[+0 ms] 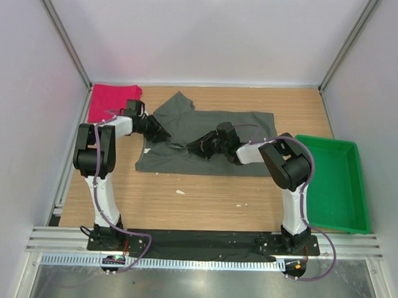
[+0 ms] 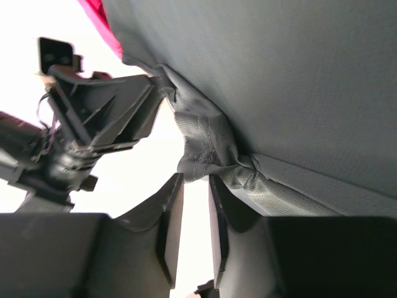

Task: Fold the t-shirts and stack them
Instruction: Fold the tshirt

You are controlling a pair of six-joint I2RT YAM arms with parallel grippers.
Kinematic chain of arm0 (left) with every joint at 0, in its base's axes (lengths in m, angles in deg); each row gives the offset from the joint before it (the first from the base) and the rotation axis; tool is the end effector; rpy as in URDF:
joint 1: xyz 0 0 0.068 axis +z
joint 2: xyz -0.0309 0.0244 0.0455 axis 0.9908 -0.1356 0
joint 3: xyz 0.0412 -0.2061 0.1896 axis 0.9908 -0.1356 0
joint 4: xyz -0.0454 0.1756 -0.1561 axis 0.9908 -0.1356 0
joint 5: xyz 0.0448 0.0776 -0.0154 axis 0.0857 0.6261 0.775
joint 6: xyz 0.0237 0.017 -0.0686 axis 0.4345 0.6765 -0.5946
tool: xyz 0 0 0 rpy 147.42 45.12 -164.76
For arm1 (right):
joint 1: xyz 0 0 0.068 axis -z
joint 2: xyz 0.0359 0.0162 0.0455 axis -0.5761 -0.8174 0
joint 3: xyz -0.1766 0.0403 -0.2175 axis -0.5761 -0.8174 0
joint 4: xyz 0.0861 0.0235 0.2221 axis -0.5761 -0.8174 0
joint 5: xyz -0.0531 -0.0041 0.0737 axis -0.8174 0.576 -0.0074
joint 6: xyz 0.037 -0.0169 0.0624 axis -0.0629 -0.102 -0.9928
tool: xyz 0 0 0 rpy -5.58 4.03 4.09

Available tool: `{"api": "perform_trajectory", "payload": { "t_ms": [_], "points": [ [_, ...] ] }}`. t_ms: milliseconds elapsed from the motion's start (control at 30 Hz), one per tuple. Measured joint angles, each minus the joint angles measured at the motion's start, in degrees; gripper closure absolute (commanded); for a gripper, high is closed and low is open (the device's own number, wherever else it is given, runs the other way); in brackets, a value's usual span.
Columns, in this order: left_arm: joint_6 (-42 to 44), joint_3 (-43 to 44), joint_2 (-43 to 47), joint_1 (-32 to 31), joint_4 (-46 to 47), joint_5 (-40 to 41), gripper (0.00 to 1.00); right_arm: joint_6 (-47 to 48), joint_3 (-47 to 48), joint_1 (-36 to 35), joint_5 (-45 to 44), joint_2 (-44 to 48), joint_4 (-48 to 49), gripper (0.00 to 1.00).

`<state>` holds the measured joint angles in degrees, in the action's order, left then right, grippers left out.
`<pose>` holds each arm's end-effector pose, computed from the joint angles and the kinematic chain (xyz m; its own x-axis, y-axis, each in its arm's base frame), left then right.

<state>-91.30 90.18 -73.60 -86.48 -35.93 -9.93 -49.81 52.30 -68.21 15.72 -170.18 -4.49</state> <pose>0.4147 -0.0620 0.1463 -0.8116 -0.5830 -0.0388 -0.4113 0.6173 -0.6707 0.3470 0.2543 0.1326 -0.7819 0.5928 0.1928 0.4340 0.2957 0.8510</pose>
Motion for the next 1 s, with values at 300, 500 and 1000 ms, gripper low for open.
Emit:
{"api": "perform_trajectory", "payload": {
  "t_ms": [300, 500, 1000],
  "points": [
    [-14.45, -2.49, 0.00, -0.09, 17.14, -1.66, 0.64, 13.29, 1.95, 2.16, 1.86, 0.74, -7.65, 0.69],
    [-15.98, -1.46, 0.76, -0.85, 23.17, -3.45, 0.59, 33.09, 12.52, 1.51, -1.77, 3.58, -28.28, 0.69],
    [7.50, -17.94, 24.87, -0.81, -0.02, 0.74, 0.85, 51.10, 31.80, -8.70, -2.25, -0.94, -42.71, 0.82]
  ]
}}
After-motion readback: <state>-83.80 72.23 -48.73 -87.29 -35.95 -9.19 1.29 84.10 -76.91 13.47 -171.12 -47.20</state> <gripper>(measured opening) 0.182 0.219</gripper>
